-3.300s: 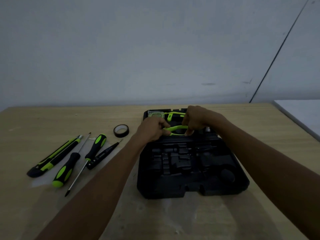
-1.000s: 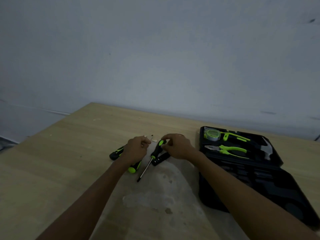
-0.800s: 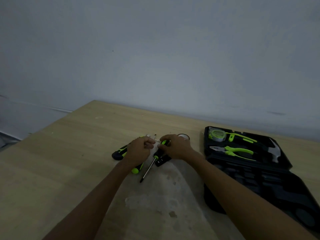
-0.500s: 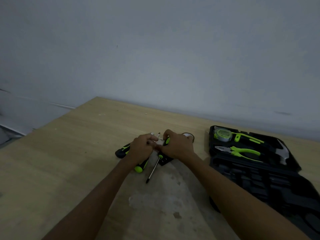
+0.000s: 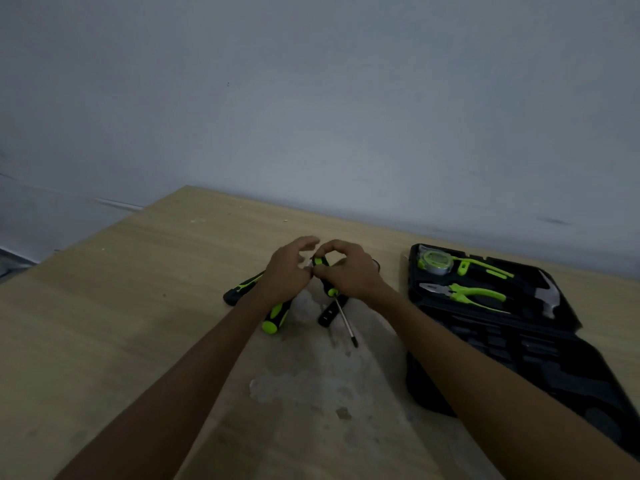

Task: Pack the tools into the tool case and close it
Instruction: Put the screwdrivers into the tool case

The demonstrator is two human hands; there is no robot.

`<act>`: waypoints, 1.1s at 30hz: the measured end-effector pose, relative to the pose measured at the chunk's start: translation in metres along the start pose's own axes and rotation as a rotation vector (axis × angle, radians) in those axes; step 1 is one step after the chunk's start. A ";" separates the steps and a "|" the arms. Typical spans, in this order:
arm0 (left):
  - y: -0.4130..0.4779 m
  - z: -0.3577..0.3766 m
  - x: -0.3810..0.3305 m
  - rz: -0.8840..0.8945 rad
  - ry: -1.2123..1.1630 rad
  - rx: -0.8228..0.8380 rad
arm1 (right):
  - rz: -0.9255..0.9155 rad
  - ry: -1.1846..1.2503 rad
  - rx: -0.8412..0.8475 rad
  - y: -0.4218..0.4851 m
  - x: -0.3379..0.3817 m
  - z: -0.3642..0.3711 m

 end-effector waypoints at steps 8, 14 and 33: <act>-0.011 0.030 -0.052 0.189 0.031 0.138 | -0.018 -0.030 0.124 -0.025 -0.009 -0.054; -0.021 0.062 -0.091 0.209 0.061 0.178 | 0.020 -0.029 0.192 -0.059 -0.022 -0.106; -0.034 0.147 -0.115 0.144 0.157 0.226 | 0.135 -0.249 0.156 -0.130 -0.121 -0.205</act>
Point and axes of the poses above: each hand's wrist, its own y-axis towards the middle knuckle, its own z-axis out of the palm, x = y × z, the point moved 7 cm from there along y, towards the middle knuckle, and after that the axes turned 5 degrees about -y, right-handed, at the moved point
